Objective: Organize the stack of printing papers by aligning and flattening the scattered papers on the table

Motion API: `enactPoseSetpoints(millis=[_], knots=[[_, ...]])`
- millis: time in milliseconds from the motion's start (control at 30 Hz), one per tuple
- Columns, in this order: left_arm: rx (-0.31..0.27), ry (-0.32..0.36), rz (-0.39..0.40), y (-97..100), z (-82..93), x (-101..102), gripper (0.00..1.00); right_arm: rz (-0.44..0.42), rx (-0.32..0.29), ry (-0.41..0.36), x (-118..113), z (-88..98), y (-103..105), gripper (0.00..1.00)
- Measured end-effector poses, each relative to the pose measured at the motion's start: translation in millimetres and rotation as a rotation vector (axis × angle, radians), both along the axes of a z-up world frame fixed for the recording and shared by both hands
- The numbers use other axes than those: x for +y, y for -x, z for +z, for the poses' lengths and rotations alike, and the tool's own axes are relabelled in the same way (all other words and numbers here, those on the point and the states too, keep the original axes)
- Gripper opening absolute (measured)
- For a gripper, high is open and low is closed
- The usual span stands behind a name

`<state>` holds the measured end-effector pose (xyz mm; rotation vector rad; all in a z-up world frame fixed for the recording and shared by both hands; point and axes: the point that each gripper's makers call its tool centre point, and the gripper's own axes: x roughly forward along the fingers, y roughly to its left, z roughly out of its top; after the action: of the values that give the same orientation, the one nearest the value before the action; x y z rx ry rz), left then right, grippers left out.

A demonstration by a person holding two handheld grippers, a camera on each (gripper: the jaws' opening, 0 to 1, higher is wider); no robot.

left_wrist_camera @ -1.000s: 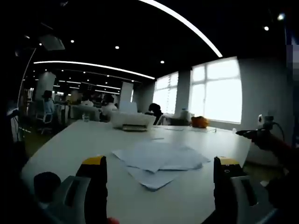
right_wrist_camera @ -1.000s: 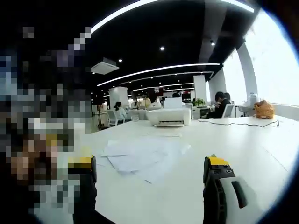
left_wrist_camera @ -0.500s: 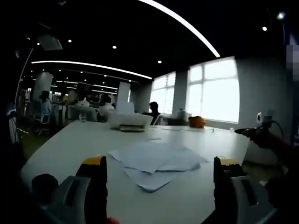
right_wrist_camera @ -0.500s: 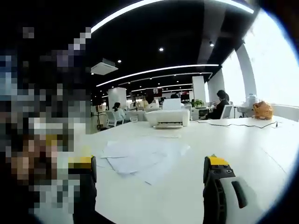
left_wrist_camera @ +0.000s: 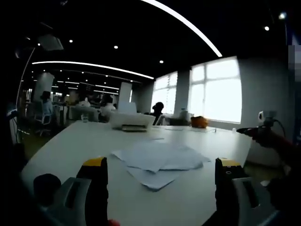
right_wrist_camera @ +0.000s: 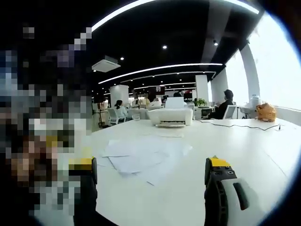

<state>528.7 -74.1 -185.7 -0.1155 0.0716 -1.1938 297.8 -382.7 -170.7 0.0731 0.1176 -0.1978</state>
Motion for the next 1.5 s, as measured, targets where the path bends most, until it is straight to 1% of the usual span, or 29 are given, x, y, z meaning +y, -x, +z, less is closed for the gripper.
enactPoseSetpoints(millis=[200,400,600,700,833,967,1100,1200,1267,1367,1500], knots=[[0.003,0.014,-0.004,-1.8,0.1,2.1,0.97,0.001,0.018,0.011,2.2,-0.3,-4.7,0.9],[-0.003,0.011,-0.002,-3.2,2.4,3.7,0.97,0.005,0.011,0.024,5.5,3.4,-7.6,0.9],[-0.012,0.014,0.002,-2.7,4.3,6.8,0.97,0.004,0.023,0.022,5.7,-0.9,-7.0,0.9],[-0.016,-0.001,-0.001,-2.3,2.1,5.7,0.97,0.003,0.024,0.021,5.0,-1.9,-6.3,0.9],[-0.016,0.004,0.0,-2.1,4.0,4.2,0.97,0.004,0.025,0.013,3.3,-4.3,-6.6,0.9],[-0.018,0.003,0.008,-2.5,5.1,4.6,0.97,0.002,0.028,0.023,1.6,-5.7,-8.2,0.9],[-0.026,0.0,0.007,1.5,7.3,5.6,0.97,0.01,0.017,0.014,-2.4,-4.5,-13.9,0.9],[-0.034,-0.005,0.003,5.7,6.9,6.1,0.97,0.019,0.006,0.014,-0.9,-3.5,-19.9,0.9],[-0.065,-0.015,-0.029,13.9,6.8,2.6,0.97,0.027,0.01,0.026,1.2,-5.3,-26.4,0.9],[-0.065,-0.04,-0.033,15.6,3.2,-0.6,0.97,0.036,0.021,0.031,1.3,-9.0,-34.3,0.9],[-0.065,-0.047,-0.034,15.9,5.1,-1.1,0.97,0.055,0.007,0.02,3.4,-8.8,-47.4,0.9]])
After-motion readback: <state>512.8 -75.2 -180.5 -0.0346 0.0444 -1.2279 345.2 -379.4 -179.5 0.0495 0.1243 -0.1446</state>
